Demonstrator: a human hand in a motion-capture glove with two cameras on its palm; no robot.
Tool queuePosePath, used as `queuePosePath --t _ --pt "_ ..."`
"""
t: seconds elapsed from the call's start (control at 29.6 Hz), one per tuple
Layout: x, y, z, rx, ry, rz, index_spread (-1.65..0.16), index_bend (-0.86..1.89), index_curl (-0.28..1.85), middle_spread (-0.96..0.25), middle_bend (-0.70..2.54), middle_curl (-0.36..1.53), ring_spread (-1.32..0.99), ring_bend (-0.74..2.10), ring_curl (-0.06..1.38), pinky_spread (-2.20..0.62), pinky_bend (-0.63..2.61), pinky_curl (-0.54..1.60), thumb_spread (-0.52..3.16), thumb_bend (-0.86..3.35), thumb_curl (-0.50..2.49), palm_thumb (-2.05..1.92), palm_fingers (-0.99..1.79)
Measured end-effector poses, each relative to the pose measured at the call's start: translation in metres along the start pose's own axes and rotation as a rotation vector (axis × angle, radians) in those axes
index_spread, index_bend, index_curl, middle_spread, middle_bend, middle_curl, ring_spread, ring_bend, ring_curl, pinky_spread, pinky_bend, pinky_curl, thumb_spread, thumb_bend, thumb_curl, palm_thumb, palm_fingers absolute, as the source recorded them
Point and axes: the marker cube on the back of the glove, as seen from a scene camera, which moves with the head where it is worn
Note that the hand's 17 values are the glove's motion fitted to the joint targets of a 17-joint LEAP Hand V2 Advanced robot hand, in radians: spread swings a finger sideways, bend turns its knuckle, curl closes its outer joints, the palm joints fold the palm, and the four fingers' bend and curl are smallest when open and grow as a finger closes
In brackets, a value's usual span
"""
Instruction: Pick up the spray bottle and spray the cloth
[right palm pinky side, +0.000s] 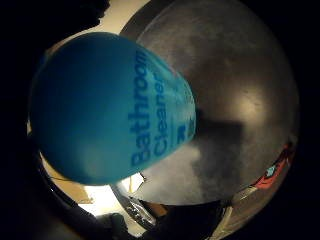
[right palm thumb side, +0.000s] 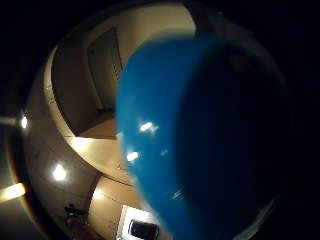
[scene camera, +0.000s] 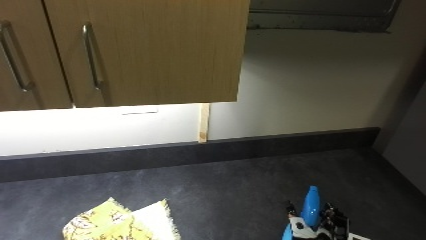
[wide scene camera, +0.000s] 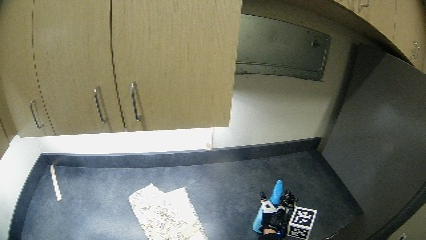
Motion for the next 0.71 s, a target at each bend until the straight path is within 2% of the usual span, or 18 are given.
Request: queuePosePath --t 0.24,0.44,0.61,0.71 --pt "0.002 -0.007 -0.008 0.044 -0.011 -0.041 -0.30 0.16 0.23 0.11 0.25 0.32 0.13 0.46 0.31 0.17 0.62 0.28 1.01 0.04 0.49 0.87 0.29" --pt "0.003 -0.009 -0.008 0.047 -0.094 -0.057 -0.25 0.30 0.30 0.09 0.32 0.36 0.11 0.45 0.31 0.17 0.43 0.22 1.03 0.06 0.51 0.95 0.58" --pt "0.009 -0.013 -0.010 0.050 -0.136 -0.080 -0.22 0.52 0.39 0.03 0.49 0.42 0.06 0.38 0.31 0.17 0.17 0.16 0.99 0.09 0.55 1.06 0.86" --pt "0.012 -0.016 -0.011 0.051 -0.145 -0.086 -0.20 0.56 0.43 0.01 0.53 0.45 0.02 0.38 0.32 0.17 0.10 0.14 0.97 0.10 0.56 1.10 0.91"
